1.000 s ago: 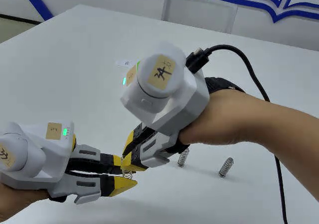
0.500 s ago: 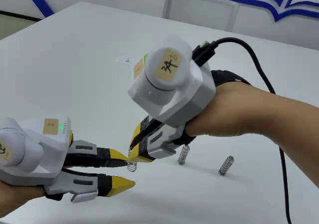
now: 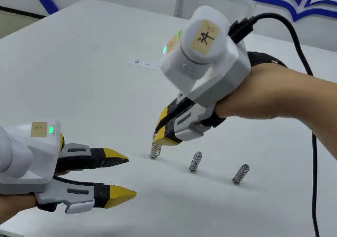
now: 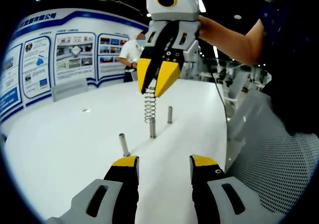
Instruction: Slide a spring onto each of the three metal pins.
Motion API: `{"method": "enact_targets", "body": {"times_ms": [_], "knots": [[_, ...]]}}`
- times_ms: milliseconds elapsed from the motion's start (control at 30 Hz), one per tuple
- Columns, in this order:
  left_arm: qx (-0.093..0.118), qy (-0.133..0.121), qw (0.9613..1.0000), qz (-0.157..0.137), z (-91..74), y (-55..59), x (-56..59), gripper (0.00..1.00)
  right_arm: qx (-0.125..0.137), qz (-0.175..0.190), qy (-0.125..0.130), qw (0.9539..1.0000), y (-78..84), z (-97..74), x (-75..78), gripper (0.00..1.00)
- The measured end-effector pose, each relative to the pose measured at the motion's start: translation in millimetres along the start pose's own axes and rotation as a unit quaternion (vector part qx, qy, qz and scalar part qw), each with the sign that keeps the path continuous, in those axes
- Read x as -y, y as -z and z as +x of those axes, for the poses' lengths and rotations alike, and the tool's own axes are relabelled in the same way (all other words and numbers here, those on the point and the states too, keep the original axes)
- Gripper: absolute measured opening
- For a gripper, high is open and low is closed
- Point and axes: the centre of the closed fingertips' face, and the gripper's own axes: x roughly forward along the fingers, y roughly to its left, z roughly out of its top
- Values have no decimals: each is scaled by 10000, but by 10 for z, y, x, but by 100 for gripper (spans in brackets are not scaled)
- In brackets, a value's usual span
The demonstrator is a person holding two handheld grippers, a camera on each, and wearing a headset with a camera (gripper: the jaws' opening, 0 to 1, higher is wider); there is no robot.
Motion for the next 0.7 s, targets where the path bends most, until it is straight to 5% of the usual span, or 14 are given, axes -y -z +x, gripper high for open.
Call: {"method": "enact_targets", "body": {"times_ms": [233,700], "knots": [[20,-107,9998,-136,-15,38,-33,51,31,94,204,9997,11,-35,206,11],[82,-206,9994,-276,-60,65,-63,62,87,203,412,9989,17,167,431,11]]}}
